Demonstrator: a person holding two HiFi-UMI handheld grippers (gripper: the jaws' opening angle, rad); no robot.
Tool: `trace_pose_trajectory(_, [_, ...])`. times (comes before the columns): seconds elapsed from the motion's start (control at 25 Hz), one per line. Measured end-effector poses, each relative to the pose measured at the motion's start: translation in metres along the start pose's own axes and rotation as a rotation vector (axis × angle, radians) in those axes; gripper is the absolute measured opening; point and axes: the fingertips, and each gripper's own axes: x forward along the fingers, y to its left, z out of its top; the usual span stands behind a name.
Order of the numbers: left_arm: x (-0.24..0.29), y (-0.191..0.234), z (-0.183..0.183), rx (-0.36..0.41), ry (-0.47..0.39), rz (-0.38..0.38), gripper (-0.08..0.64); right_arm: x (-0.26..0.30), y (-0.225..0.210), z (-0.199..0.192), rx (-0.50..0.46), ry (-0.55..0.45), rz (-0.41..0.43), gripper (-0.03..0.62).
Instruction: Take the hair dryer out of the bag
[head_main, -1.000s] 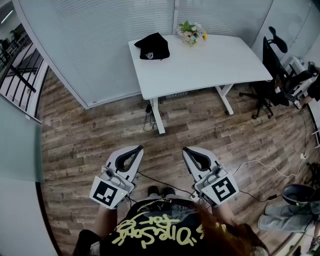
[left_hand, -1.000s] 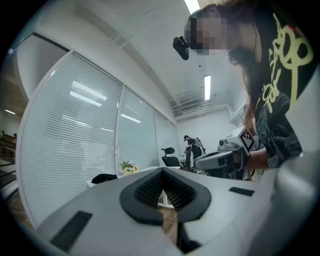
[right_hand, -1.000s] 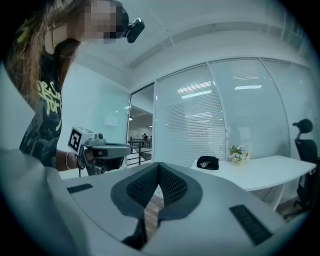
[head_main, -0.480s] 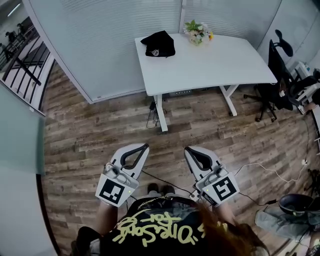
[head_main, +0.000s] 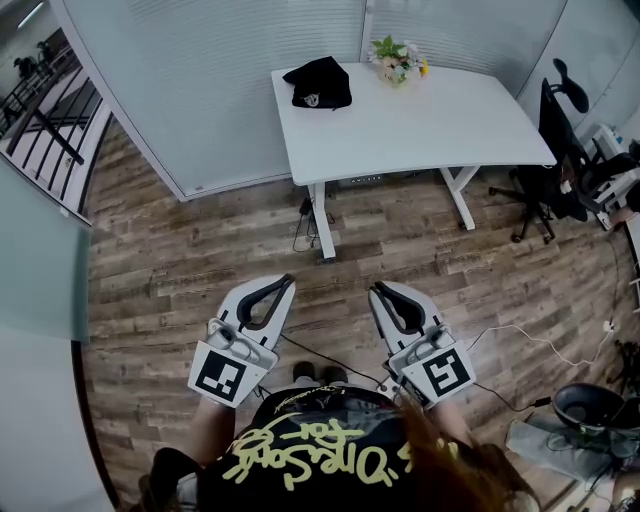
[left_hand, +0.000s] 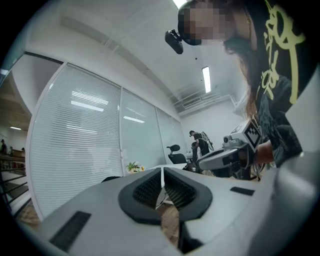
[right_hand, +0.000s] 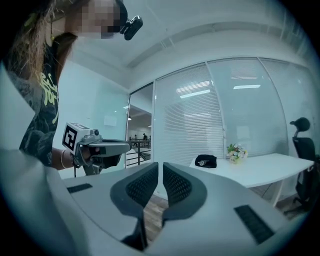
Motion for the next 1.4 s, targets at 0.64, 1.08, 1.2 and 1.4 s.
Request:
trace_pose_trajectory(0.64, [-0.003, 0.030, 0.003, -0.095, -0.089, 0.117, 0.400, 0.001, -0.025, -0.002, 0.015, -0.040, -0.090, 0.301])
trace_pose_trajectory(1.08, [-0.019, 0.041, -0.001, -0.094, -0.078, 0.125, 0.400, 0.014, -0.018, -0.005, 0.021, -0.028, -0.088, 0.301])
trace_pose_trajectory(1.2, [-0.026, 0.046, 0.000, -0.100, -0.087, 0.115, 0.400, 0.018, -0.013, -0.004, 0.020, -0.027, -0.102, 0.301])
trace_pose_trajectory(1.4, [-0.044, 0.057, -0.005, -0.099, -0.090, 0.102, 0.399, 0.027, 0.003, -0.004, 0.007, 0.002, -0.120, 0.301])
